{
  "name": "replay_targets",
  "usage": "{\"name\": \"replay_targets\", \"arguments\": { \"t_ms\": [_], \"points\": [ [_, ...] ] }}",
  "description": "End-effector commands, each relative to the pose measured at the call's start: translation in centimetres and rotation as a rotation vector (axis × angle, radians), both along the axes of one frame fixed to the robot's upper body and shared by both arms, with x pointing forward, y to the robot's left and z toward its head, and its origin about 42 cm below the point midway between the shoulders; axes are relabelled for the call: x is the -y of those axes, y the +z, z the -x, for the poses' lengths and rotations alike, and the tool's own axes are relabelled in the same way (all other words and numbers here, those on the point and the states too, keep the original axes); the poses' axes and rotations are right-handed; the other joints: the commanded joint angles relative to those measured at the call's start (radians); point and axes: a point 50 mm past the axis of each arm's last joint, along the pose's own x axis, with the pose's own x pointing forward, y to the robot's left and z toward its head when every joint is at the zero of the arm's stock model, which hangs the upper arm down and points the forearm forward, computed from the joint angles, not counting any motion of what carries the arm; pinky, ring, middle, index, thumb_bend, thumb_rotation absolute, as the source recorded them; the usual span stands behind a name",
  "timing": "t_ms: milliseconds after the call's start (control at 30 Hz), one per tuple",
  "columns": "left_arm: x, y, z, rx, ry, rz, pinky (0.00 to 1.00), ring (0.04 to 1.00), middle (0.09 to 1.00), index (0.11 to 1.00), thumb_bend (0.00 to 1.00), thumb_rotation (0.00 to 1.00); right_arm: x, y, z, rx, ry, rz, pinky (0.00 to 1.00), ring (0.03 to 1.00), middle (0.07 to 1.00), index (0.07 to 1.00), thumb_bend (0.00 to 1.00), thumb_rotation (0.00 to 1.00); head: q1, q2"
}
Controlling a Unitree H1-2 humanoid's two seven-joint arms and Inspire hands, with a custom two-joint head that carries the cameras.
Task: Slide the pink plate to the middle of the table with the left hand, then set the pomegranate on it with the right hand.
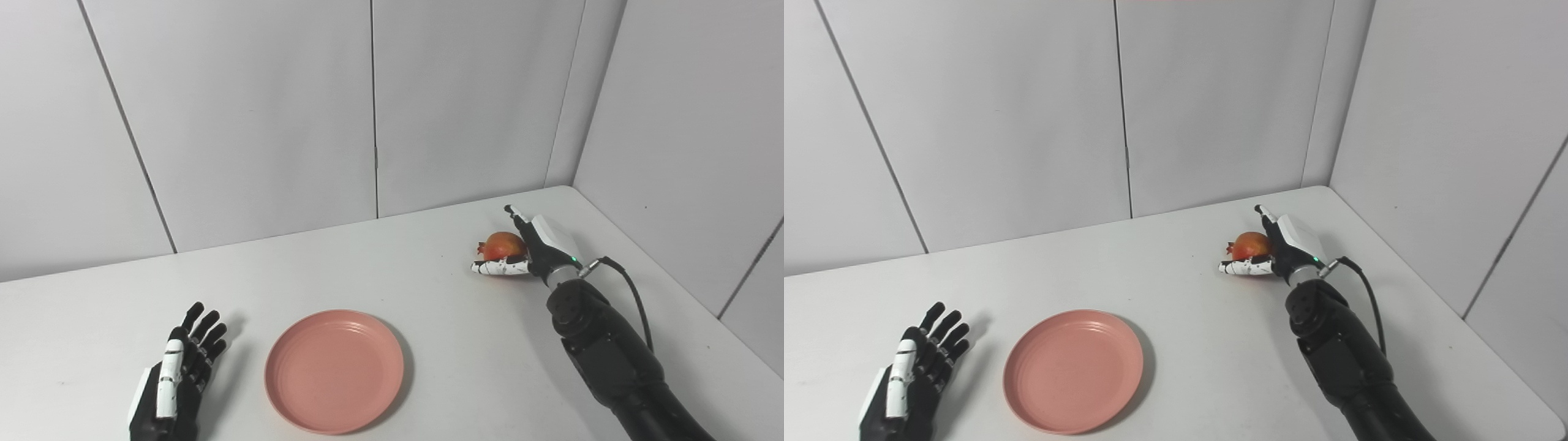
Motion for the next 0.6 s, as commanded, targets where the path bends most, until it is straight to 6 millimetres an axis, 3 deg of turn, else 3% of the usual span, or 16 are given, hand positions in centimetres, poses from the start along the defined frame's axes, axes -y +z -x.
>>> {"name": "replay_targets", "arguments": {
  "t_ms": [0, 267, 400, 567],
  "points": [
    [-0.12, 0.27, -0.13, -0.003, -0.001, -0.003, 0.94, 0.919, 0.927, 0.925, 0.37, 1.00, 0.48, 3.95, -1.74, 0.090, 0.010, 0.029, 0.78, 0.886, 0.926, 0.934, 1.00, 0.42, 0.001, 0.001],
    [-0.05, 0.34, -0.12, 0.000, -0.007, -0.006, 0.94, 0.920, 0.926, 0.921, 0.38, 1.00, 0.60, 3.73, -2.18, 0.088, 0.028, 0.029, 0.78, 0.876, 0.909, 0.908, 0.99, 0.37, 0.008, 0.004],
    [0.02, 0.41, -0.09, -0.004, 0.001, -0.007, 0.93, 0.913, 0.918, 0.912, 0.38, 1.00, 0.66, 3.76, -2.26, 0.079, 0.029, 0.013, 0.74, 0.821, 0.849, 0.863, 0.95, 0.33, 0.008, 0.006],
    [0.04, 0.47, -0.03, -0.007, -0.005, 0.009, 0.95, 0.922, 0.926, 0.919, 0.38, 1.00, 0.32, 3.86, -2.42, 0.061, 0.033, 0.017, 0.65, 0.720, 0.755, 0.754, 0.84, 0.22, 0.010, 0.012]
  ]
}}
